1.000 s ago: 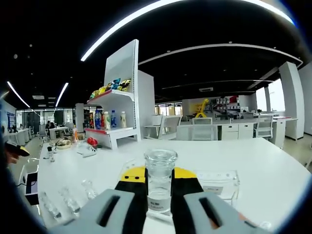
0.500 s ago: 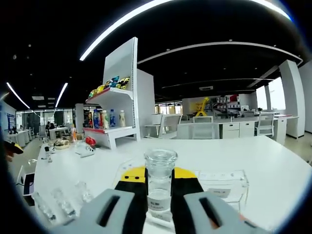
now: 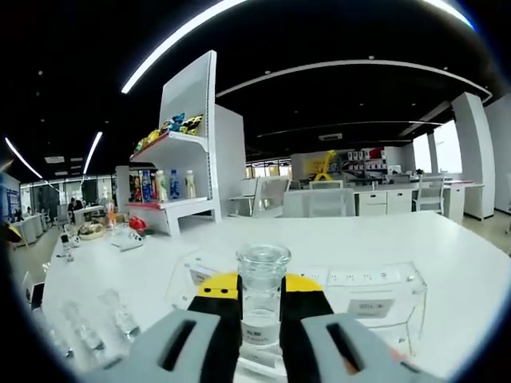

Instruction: Identify the label on the chemical reagent bottle, grasp the chemical reagent bottle, and place it in the designated position on the reagent rack

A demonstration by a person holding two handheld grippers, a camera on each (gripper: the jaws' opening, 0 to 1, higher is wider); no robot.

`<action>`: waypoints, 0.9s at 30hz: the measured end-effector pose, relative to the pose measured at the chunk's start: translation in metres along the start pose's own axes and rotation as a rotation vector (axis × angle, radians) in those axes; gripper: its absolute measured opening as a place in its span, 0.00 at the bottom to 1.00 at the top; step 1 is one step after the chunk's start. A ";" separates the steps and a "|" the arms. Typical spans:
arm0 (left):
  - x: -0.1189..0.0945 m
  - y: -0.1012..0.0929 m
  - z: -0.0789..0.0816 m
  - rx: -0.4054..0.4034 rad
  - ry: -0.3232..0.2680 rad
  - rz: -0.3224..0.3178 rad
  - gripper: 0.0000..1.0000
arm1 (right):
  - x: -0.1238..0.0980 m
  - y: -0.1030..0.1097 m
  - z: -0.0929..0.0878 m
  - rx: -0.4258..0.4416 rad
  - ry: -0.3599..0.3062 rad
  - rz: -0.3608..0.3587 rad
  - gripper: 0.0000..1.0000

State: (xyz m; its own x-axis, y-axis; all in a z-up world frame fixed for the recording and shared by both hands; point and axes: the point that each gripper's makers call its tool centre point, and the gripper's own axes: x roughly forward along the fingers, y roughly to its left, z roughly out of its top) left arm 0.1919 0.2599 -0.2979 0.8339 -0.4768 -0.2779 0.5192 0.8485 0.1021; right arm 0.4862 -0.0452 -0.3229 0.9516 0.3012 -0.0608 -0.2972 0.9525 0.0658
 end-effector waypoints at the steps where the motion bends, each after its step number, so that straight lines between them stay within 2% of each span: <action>1: 0.001 0.001 -0.001 -0.003 0.002 0.000 0.95 | 0.002 0.001 -0.001 0.003 -0.009 0.001 0.14; 9: 0.001 0.004 -0.003 -0.006 0.011 0.007 0.95 | 0.011 0.002 -0.011 -0.008 -0.014 -0.026 0.14; 15: 0.002 0.004 -0.006 -0.010 0.015 0.006 0.95 | 0.010 0.005 -0.020 0.003 -0.001 -0.044 0.14; 24: 0.003 0.005 -0.011 -0.013 0.026 0.003 0.95 | 0.012 0.005 -0.027 -0.061 -0.005 -0.069 0.14; 27: 0.003 0.005 -0.012 -0.016 0.028 0.004 0.95 | 0.011 0.004 -0.027 -0.050 -0.008 -0.074 0.14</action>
State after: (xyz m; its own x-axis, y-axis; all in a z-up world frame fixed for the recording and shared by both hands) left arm 0.1950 0.2658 -0.3098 0.8301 -0.4671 -0.3045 0.5128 0.8539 0.0882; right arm 0.4940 -0.0372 -0.3503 0.9717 0.2297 -0.0560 -0.2294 0.9733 0.0111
